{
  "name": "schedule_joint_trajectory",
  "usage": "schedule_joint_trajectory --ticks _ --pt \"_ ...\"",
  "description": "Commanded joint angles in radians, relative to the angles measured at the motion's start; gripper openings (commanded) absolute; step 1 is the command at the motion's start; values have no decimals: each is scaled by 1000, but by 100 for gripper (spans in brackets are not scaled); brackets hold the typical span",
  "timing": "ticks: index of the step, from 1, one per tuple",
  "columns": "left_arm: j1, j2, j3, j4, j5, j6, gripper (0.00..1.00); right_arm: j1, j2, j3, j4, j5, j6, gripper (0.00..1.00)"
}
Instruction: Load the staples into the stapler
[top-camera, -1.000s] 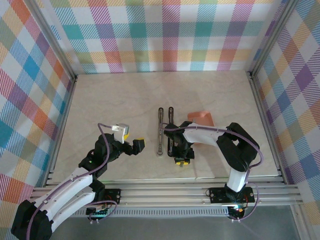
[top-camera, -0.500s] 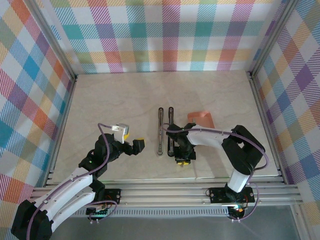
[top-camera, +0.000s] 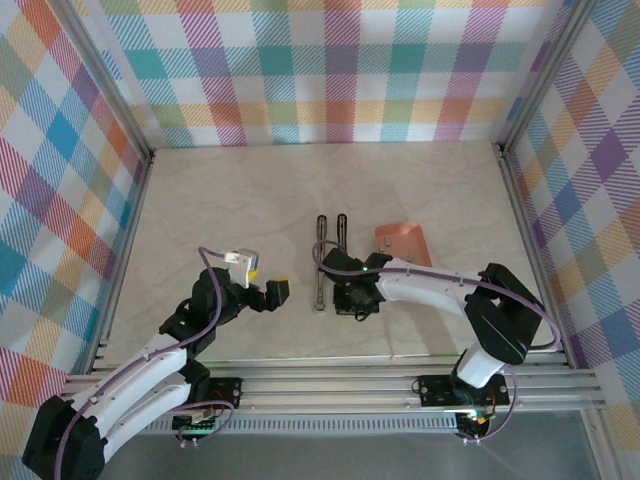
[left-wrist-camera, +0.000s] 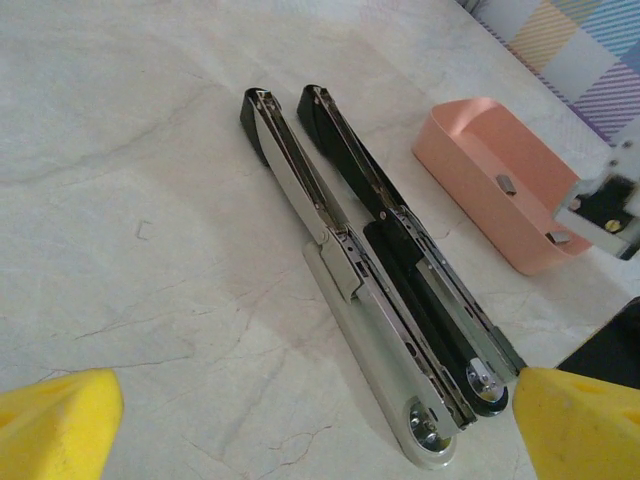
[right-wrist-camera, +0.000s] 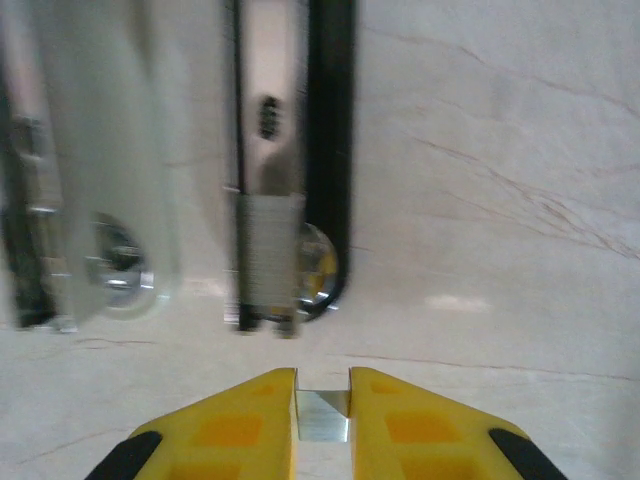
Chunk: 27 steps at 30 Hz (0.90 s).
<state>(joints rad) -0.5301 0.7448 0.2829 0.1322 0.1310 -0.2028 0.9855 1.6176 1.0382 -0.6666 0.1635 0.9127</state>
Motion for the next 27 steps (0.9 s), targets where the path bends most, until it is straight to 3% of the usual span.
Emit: schedule_joint_trajectory --ticks 1,7,27 --pt "-11 -6 -10 -4 -25 -16 100 34 15 63 39 92 31 18" --pt "-11 -12 -11 -31 -51 -20 100 59 33 92 86 134 34 18" --pt "-11 1 -12 -10 -52 -23 100 76 145 180 120 75 2 18"
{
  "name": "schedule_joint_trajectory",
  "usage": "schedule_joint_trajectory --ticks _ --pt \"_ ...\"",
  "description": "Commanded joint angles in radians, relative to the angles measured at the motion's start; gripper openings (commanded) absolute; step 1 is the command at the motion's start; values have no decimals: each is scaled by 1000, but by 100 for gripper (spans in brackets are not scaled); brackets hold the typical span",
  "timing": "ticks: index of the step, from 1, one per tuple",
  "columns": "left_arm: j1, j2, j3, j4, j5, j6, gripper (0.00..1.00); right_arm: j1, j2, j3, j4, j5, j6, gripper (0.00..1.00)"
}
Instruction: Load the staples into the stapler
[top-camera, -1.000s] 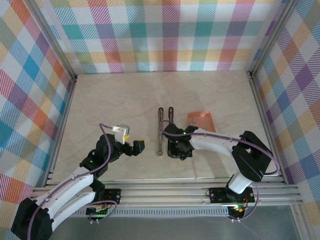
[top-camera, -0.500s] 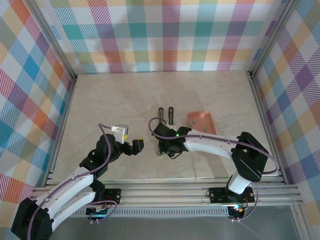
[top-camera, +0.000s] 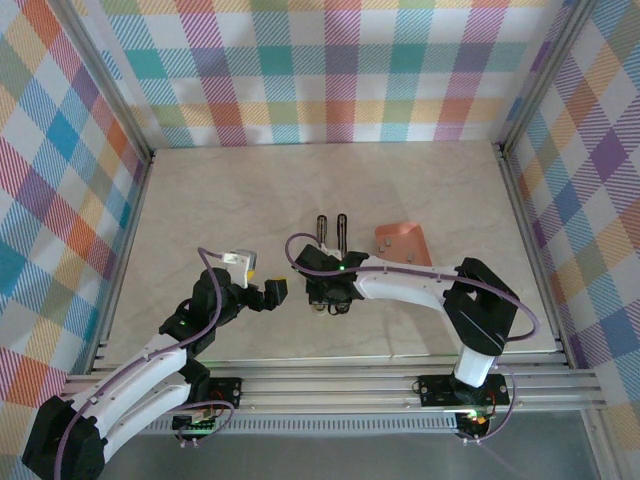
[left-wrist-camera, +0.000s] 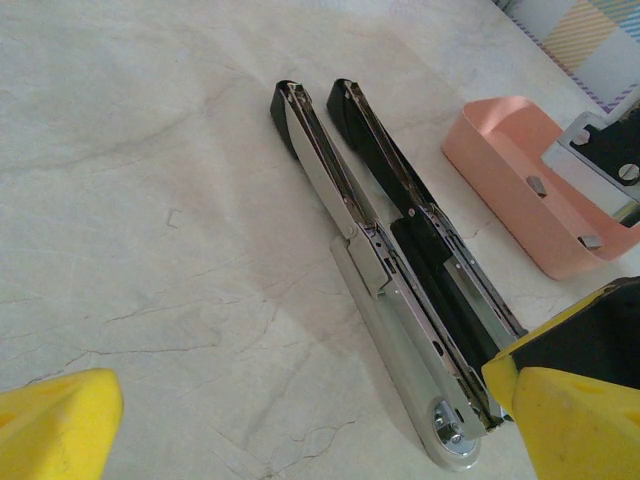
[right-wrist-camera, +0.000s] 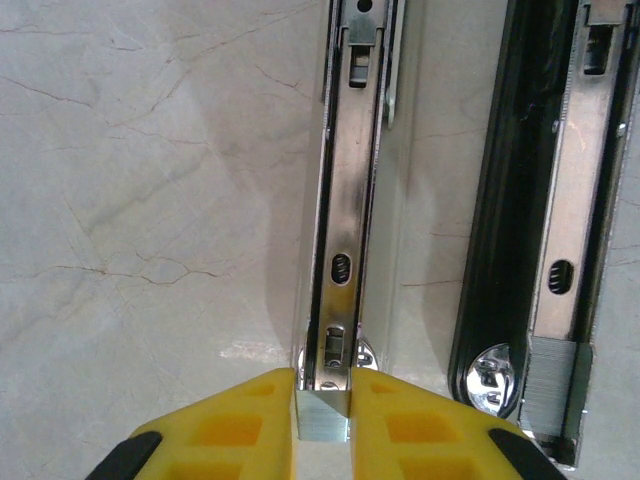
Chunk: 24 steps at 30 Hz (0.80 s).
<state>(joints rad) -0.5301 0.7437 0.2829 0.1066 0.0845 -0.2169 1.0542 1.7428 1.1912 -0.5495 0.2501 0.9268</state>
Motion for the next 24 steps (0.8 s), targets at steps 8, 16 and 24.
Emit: schedule_joint_trajectory --ticks 8,16,24 --pt "-11 -2 -13 13 -8 -9 100 6 32 25 -4 -12 -10 18" --pt "-11 1 -13 13 -8 -9 100 7 40 22 -4 -22 -11 18" --pt "-11 -1 -13 12 -9 -9 100 7 47 24 -17 -25 -11 18"
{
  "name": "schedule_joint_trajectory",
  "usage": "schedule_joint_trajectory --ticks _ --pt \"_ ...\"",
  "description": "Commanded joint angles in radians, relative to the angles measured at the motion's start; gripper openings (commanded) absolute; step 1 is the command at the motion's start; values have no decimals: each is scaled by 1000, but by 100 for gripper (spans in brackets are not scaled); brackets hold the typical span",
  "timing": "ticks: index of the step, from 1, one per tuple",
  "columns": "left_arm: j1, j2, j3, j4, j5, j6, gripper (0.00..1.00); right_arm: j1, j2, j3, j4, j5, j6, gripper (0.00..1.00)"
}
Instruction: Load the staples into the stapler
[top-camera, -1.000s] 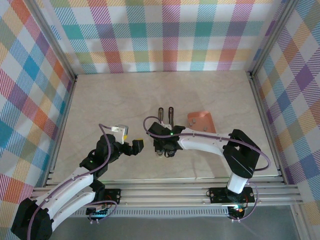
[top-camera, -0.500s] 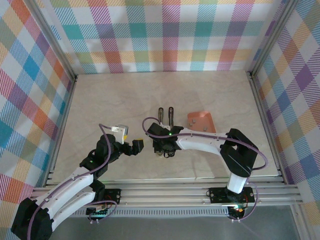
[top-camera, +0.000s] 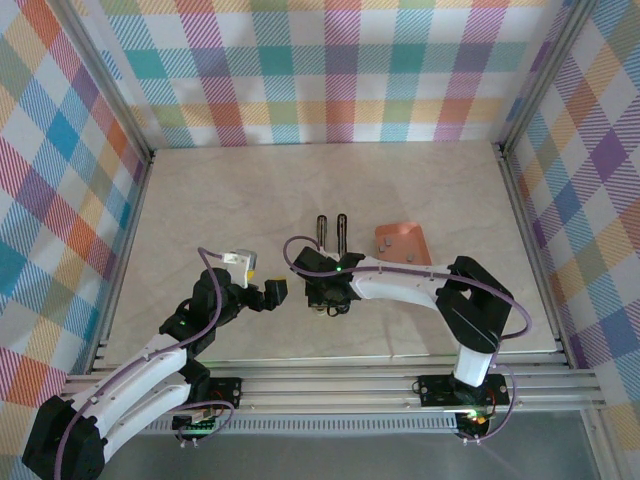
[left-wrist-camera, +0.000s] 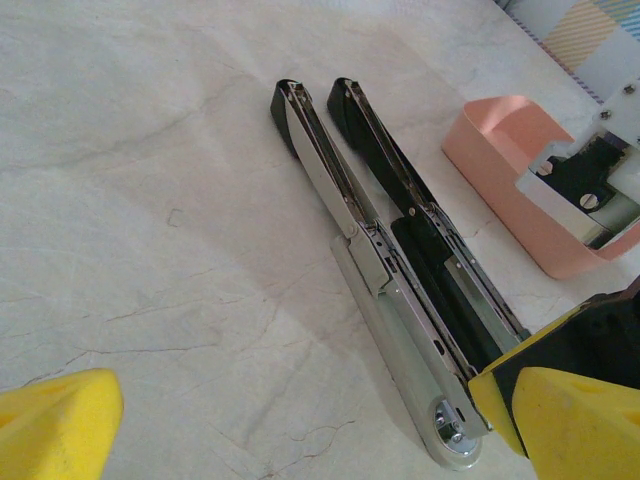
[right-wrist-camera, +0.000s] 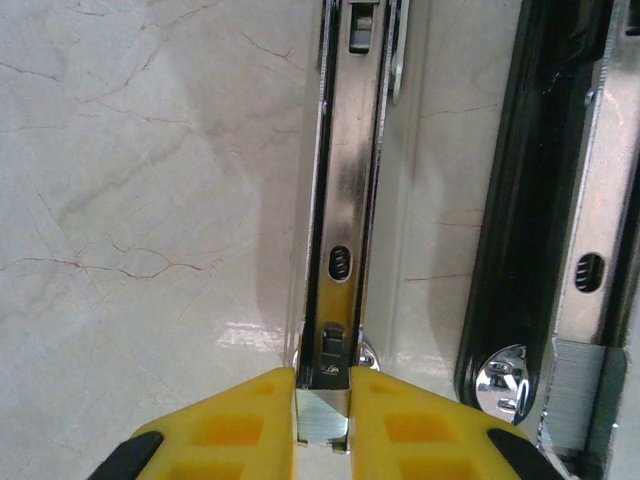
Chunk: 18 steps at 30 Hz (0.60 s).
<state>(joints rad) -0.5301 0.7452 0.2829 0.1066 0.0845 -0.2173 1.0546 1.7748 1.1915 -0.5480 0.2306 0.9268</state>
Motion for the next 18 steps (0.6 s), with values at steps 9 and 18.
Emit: schedule_joint_trajectory --ticks 9,18 --pt "-11 -3 -14 11 -8 -8 100 7 14 23 -33 1 -12 18" --pt "-11 -7 -14 9 -9 -8 100 8 -2 34 -37 18 -18 29"
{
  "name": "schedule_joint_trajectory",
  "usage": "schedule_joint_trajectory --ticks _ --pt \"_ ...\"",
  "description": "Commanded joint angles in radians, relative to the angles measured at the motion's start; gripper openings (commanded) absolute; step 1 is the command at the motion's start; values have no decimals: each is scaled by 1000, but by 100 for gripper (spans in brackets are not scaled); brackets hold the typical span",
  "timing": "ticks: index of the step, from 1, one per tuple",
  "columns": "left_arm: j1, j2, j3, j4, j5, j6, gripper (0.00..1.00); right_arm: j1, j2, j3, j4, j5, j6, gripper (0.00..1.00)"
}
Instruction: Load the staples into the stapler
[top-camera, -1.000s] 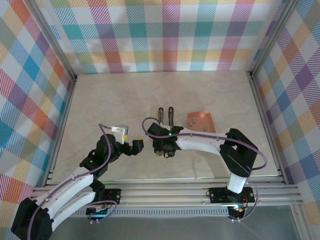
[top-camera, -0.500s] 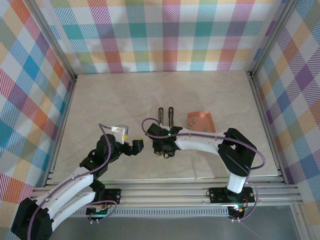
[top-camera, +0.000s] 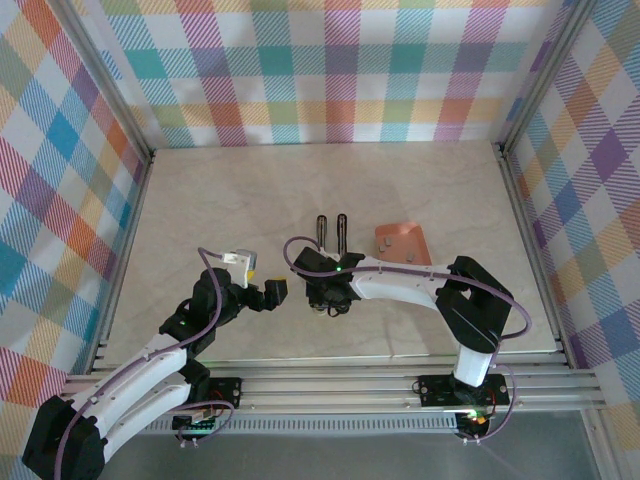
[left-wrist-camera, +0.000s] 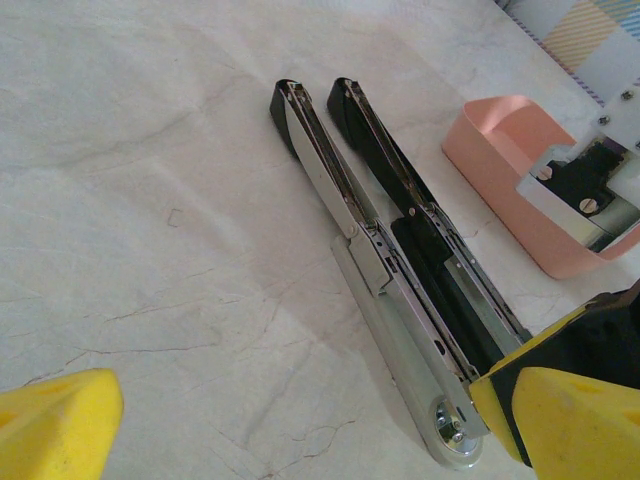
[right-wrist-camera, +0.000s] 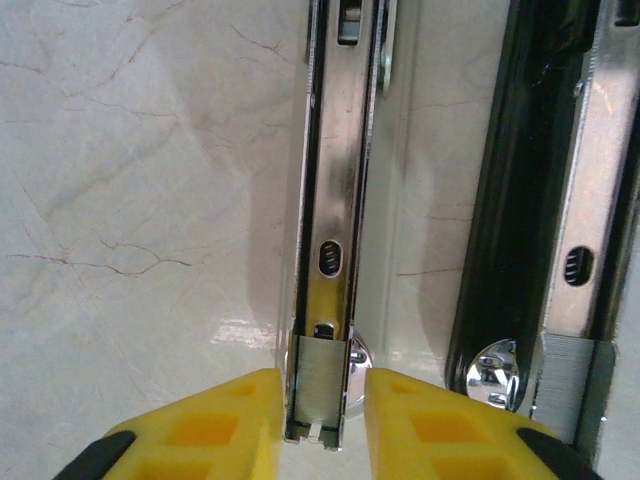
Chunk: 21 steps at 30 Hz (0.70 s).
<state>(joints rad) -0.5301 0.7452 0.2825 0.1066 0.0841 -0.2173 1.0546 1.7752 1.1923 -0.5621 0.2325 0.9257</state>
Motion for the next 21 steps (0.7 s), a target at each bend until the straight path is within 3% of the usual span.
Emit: schedule_joint_trajectory --ticks 1,21 --pt "-11 -8 -14 9 -9 -8 100 9 -9 35 -24 19 -19 29" --pt "-11 -9 -13 8 -6 -9 100 -5 -11 30 -55 20 24 25"
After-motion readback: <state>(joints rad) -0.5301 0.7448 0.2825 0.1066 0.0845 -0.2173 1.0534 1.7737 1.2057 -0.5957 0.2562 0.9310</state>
